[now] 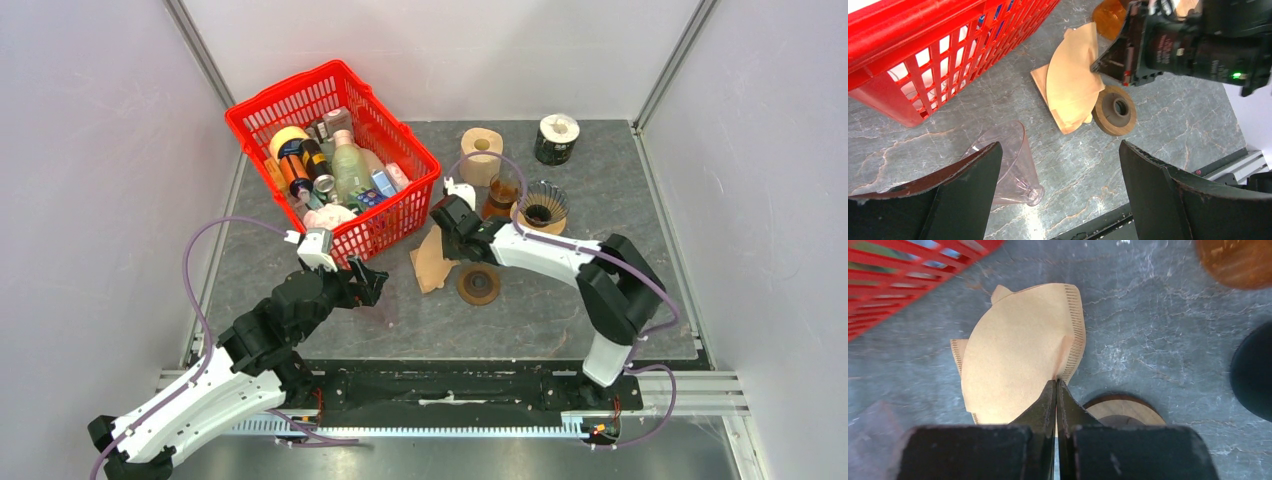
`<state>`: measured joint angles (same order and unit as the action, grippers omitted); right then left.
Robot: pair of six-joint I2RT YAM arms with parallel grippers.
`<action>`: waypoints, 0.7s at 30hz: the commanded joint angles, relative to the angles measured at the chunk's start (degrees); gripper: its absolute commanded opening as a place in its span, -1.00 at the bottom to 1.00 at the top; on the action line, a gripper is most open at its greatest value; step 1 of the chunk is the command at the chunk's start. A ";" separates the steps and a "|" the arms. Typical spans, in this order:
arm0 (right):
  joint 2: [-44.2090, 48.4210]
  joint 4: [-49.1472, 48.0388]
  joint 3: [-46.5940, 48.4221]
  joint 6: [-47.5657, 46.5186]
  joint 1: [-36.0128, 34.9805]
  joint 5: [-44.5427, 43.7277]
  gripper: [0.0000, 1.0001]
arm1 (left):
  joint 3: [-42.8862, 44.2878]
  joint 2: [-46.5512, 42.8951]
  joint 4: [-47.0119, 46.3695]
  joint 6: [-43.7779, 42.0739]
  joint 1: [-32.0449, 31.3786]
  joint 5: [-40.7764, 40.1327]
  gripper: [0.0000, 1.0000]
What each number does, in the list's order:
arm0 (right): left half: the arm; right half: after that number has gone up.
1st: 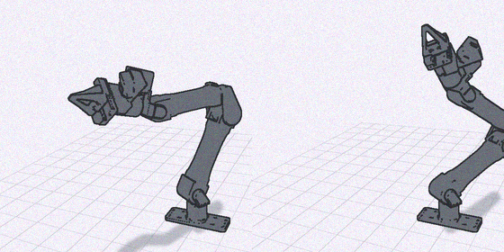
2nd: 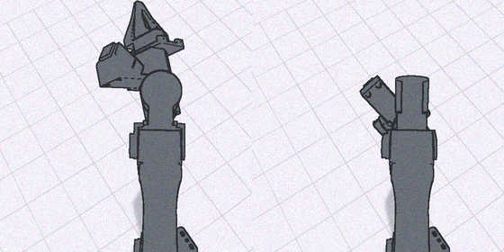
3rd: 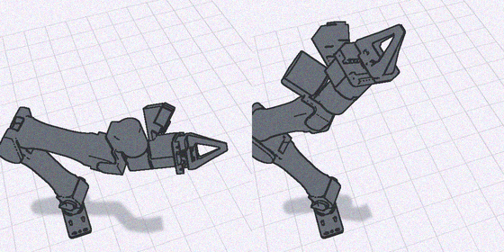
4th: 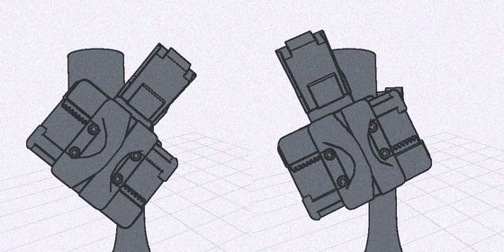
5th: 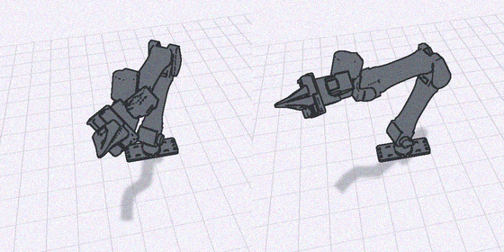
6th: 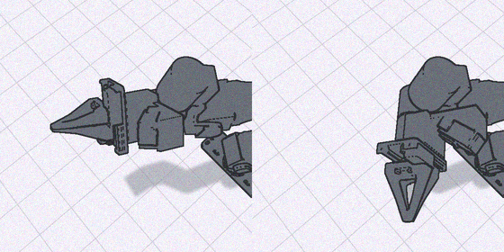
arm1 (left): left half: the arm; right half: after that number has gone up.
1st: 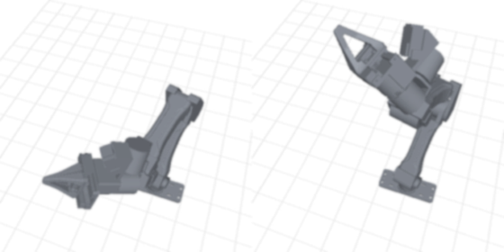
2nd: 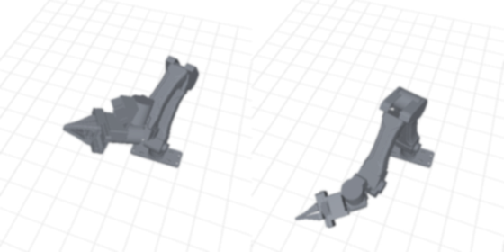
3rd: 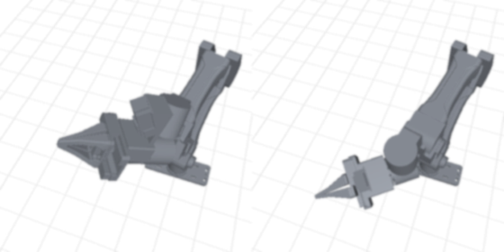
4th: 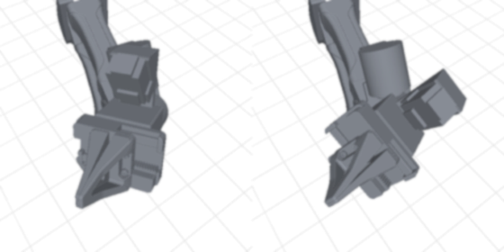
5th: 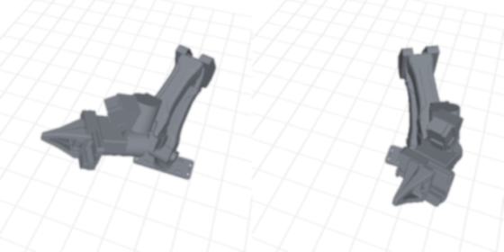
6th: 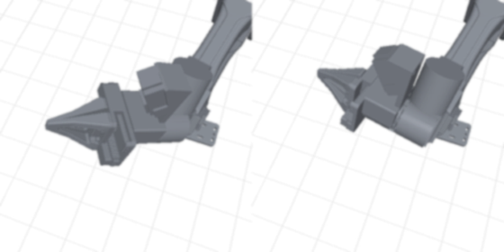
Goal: Place the coffee filter in the dripper
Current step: Pick up the coffee filter from the center of the board.
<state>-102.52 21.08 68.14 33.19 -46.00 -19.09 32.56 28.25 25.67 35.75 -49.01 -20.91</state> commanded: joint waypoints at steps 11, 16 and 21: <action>18.46 -0.44 -5.25 0.89 -0.14 7.17 -0.97 | -0.09 -1.25 -5.11 1.30 -0.29 4.22 0.91; 27.46 -6.26 -12.67 -0.91 -0.14 12.09 -0.97 | -2.22 0.08 -17.45 3.25 -0.28 14.22 1.00; 34.30 -11.57 -18.86 -2.57 -0.14 17.18 -0.97 | -2.25 8.44 -29.90 6.62 -0.27 23.33 1.00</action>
<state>-72.55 15.88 52.18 32.67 -46.00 -7.05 30.11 30.65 9.93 37.87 -49.01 -7.18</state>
